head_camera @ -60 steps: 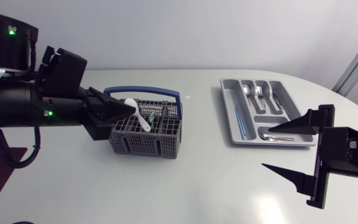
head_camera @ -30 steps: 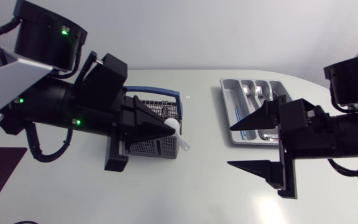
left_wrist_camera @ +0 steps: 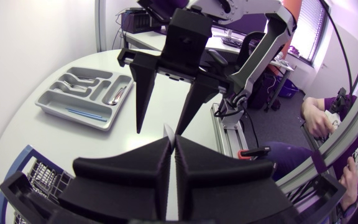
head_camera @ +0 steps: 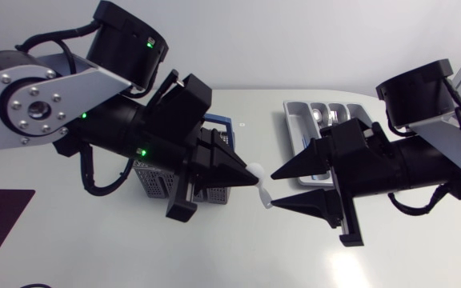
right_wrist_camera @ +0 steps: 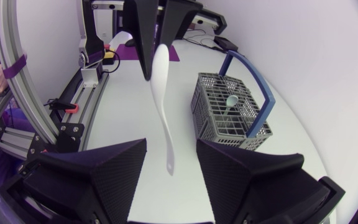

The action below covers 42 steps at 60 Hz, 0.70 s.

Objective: Unload the cutlery basket into the drawer organizer.

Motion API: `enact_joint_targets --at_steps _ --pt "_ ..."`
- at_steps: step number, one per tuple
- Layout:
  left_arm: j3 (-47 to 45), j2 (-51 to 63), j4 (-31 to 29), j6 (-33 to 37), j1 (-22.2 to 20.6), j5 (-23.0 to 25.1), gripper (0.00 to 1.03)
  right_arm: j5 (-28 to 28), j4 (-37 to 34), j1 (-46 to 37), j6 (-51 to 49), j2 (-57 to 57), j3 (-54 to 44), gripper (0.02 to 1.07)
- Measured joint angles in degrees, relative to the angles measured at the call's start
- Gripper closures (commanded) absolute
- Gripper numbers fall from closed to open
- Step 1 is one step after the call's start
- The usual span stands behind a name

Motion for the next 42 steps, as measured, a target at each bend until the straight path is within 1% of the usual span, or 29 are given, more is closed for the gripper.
enact_joint_targets --at_steps 3,6,10,18,22,25,35,42 --pt "0.42 0.72 -0.04 0.17 0.00 0.22 1.00 -0.39 0.07 0.00 0.07 0.09 0.44 0.59" --pt "0.83 1.44 -0.17 0.22 0.00 0.74 1.00 -0.72 0.20 0.00 0.20 0.20 0.79 0.62" --pt "1.40 2.34 -0.59 0.63 0.00 1.46 1.00 -1.16 0.22 0.02 0.20 0.46 1.11 0.63" --pt "2.19 3.58 -0.94 0.81 0.11 2.12 1.00 -1.60 0.68 0.33 0.20 1.31 1.31 0.79" --pt "2.60 4.04 -1.07 0.81 0.35 2.78 1.00 -1.64 1.05 0.70 0.22 1.60 1.31 0.83" --pt "2.84 4.31 -1.07 0.81 0.50 2.97 1.00 -1.77 1.31 0.94 0.22 1.73 1.31 0.91" --pt "3.32 4.87 -1.27 0.83 0.55 3.15 1.00 -2.01 1.51 1.25 0.20 1.75 1.31 0.95" --pt "3.34 5.05 -1.31 0.81 0.72 3.17 1.00 -2.01 1.51 1.55 0.20 1.75 1.29 1.00"
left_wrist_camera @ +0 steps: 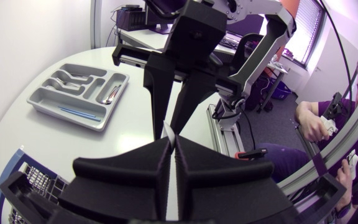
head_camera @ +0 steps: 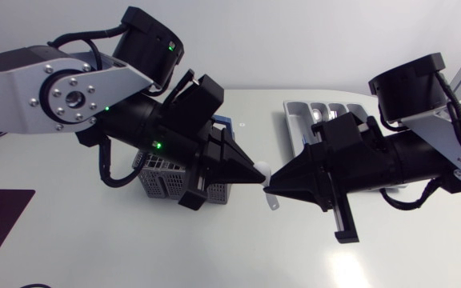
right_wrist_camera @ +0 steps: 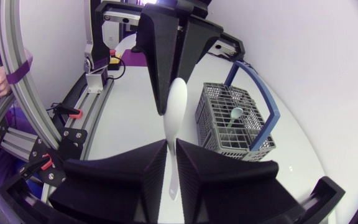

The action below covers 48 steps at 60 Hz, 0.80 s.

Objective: Unload the cutlery basket into the drawer organizer.

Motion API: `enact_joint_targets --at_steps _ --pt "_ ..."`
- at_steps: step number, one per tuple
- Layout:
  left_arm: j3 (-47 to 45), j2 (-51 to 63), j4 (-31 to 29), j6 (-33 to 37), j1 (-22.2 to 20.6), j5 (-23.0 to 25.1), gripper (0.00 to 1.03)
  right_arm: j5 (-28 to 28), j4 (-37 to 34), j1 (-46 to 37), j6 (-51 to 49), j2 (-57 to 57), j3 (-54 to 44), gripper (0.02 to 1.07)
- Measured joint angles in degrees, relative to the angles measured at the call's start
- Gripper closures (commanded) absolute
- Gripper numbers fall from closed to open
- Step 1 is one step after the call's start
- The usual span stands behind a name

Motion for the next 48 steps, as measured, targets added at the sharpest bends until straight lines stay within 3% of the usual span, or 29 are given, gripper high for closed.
enact_joint_targets --at_steps 8,12,17,21,25,37,44,48 --pt "0.00 0.02 -0.68 0.00 0.15 0.22 0.99 -0.02 0.02 0.50 -0.07 -0.04 -0.46 1.01" --pt "0.00 0.13 -0.81 -0.02 0.17 0.35 0.91 0.00 0.07 0.68 -0.07 -0.17 -0.61 1.01" --pt "0.00 0.31 -0.79 -0.02 0.48 0.83 0.60 -0.02 0.22 0.68 -0.04 -0.57 -0.98 1.01" --pt "0.02 0.39 -0.74 -0.02 0.94 0.83 0.21 0.00 0.15 0.68 -0.02 -0.94 -1.31 1.01" --pt "0.20 0.39 -0.74 -0.07 1.73 0.81 0.07 0.07 0.07 0.66 -0.02 -1.20 -1.73 1.01" --pt "2.01 0.37 -0.72 -2.47 6.19 0.57 0.05 0.07 -3.13 -3.17 -2.27 -2.03 -2.29 1.01" --pt "3.08 0.22 -0.57 -5.31 9.55 -4.04 0.05 0.02 -6.43 -8.57 -5.88 -2.71 -2.54 1.01" --pt "3.06 -0.20 -0.61 -6.34 10.45 -9.44 0.05 0.00 -8.41 -12.24 -8.52 -3.37 -2.75 1.01"
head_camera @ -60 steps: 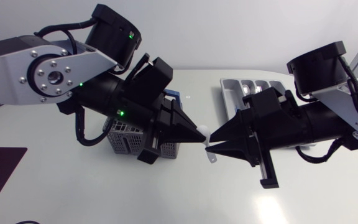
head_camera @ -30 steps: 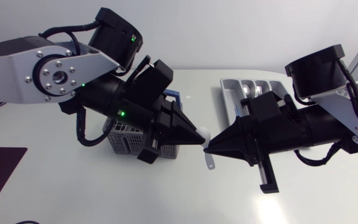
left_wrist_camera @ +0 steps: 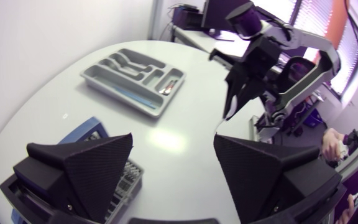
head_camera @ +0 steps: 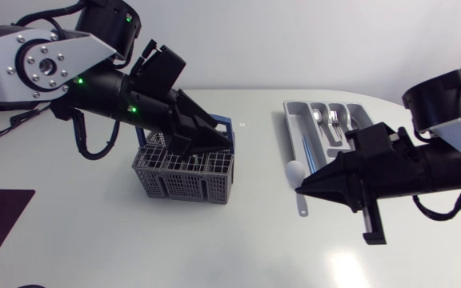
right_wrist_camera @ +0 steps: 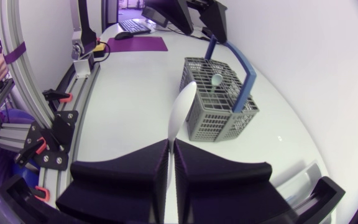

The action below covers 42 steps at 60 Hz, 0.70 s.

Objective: Unload the cutlery basket into the drawer organizer.

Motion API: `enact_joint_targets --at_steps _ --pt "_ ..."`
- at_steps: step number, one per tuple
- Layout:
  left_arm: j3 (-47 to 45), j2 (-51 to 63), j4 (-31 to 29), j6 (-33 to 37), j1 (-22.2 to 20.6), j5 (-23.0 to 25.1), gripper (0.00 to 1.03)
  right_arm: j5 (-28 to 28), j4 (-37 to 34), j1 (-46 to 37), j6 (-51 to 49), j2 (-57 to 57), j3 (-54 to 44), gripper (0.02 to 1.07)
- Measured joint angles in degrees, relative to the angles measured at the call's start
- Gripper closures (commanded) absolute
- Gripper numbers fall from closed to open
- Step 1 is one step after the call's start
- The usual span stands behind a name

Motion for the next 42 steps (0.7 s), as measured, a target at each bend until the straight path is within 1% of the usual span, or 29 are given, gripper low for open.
enact_joint_targets --at_steps 6,12,20,25,31,35,37,42 --pt "-1.81 -1.55 2.29 -0.66 -0.46 -10.21 0.05 -0.02 -2.49 -5.73 -3.89 -0.87 -0.17 1.01" --pt "-5.14 -2.71 5.05 -1.07 -2.19 -20.13 0.06 -0.46 -4.00 -11.06 -7.23 -1.11 -0.26 1.01" --pt "-9.68 -2.56 9.35 -1.77 -6.49 -36.13 0.06 -0.90 -4.81 -17.57 -10.29 -1.22 -0.26 1.01" --pt "-10.64 -1.55 10.23 -2.91 -9.53 -44.19 0.06 -1.36 -5.01 -20.72 -11.50 -1.22 -0.26 1.01" --pt "-10.71 0.61 11.80 -4.07 -12.11 -51.49 0.08 -1.99 -5.01 -23.69 -12.02 -1.33 -0.26 1.01" --pt "-10.69 1.99 12.09 -4.50 -12.70 -54.47 0.09 -2.29 -5.01 -25.40 -12.24 -1.64 -0.26 1.01" --pt "-10.69 3.02 12.09 -5.20 -12.87 -56.72 0.09 -2.62 -5.03 -26.80 -12.52 -2.08 -0.26 1.01" --pt "-10.69 4.35 12.09 -5.95 -12.94 -59.47 0.09 -3.37 -5.16 -28.76 -12.63 -2.86 -0.26 1.01"
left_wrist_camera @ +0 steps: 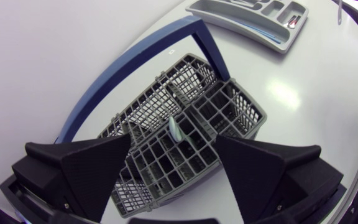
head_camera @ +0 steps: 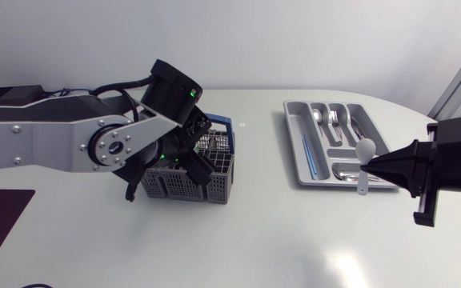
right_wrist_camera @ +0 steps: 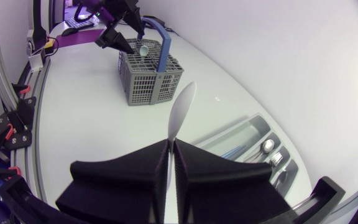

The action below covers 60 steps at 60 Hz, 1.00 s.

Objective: Unload the cutlery basket into the drawer organizer.

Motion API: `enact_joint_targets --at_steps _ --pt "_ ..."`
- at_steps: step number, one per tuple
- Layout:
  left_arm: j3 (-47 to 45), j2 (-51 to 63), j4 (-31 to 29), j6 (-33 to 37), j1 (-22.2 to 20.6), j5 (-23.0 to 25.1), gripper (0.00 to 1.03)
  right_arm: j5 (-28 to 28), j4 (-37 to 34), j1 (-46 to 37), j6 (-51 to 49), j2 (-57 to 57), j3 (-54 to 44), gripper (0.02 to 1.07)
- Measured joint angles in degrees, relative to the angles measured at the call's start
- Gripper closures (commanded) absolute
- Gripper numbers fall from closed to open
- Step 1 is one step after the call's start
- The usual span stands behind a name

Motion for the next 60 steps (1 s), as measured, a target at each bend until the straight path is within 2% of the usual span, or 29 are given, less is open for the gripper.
enact_joint_targets --at_steps 14,28,37,45,52,60 --pt "1.38 2.93 0.04 -2.62 0.00 -2.12 0.13 -0.33 -1.84 -3.41 -1.31 -0.33 0.13 1.01" --pt "2.84 6.32 2.54 -3.06 0.00 -2.14 0.40 -0.72 -1.95 -6.03 -2.62 -0.33 2.38 1.01" --pt "3.15 7.67 3.82 -3.26 0.02 -2.80 0.46 -0.81 -1.90 -7.76 -4.44 0.52 3.72 1.01" --pt "3.28 8.87 4.98 -3.69 0.28 -3.48 0.67 -0.94 -1.90 -9.55 -6.43 2.03 3.91 1.01" --pt "3.32 9.09 5.57 -3.69 0.33 -4.72 0.79 -0.94 -1.92 -11.43 -8.26 3.78 4.24 1.01" --pt "3.32 9.09 5.66 -3.72 0.61 -6.23 0.85 -0.96 -1.92 -13.20 -10.27 5.88 4.70 1.01"
